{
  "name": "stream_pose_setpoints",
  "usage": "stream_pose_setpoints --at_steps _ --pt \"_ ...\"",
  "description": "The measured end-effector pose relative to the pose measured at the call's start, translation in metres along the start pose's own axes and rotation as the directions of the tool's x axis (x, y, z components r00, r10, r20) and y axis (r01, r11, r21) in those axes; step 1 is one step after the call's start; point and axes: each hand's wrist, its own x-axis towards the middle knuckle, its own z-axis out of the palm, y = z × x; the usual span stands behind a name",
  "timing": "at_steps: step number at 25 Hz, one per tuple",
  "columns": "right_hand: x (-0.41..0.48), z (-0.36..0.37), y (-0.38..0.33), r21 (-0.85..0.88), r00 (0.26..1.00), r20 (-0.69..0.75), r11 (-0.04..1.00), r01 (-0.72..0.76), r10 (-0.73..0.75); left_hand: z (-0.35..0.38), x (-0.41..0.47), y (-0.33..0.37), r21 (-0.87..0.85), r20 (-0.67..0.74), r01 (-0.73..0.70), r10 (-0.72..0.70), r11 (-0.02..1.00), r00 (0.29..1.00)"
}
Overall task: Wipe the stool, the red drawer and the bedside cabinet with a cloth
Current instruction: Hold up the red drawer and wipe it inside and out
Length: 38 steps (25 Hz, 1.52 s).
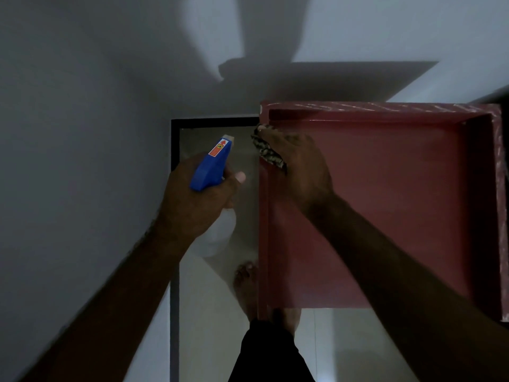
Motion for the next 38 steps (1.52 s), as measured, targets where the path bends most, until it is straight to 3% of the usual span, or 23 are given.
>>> stream_pose_setpoints --at_steps 6,13,24,29,35,38 --pt "-0.036 -0.008 -0.024 -0.076 0.999 -0.031 0.997 0.004 -0.006 0.002 0.002 0.003 -0.029 0.006 0.032 -0.032 0.999 0.999" --pt "0.006 -0.003 -0.017 -0.194 0.989 -0.147 0.981 -0.013 -0.016 0.006 0.005 0.002 -0.03 0.001 0.003 -0.003 1.0 1.0" --pt "0.037 -0.001 -0.016 -0.39 0.984 -0.167 0.921 -0.01 -0.06 0.011 0.015 -0.002 -0.085 -0.013 0.0 -0.001 0.996 1.0" --pt "0.043 -0.008 -0.008 -0.297 0.932 -0.336 0.923 -0.245 0.139 0.011 0.018 0.0 -0.092 -0.015 -0.006 0.005 0.996 1.0" --pt "0.035 0.006 -0.015 -0.287 0.97 -0.243 0.953 -0.098 0.027 0.011 0.022 0.006 -0.063 0.0 0.006 -0.006 0.998 1.0" --pt "0.028 -0.003 0.001 -0.267 0.948 -0.303 0.945 -0.188 0.103 0.013 0.024 0.009 -0.071 0.006 0.005 -0.004 0.997 1.0"
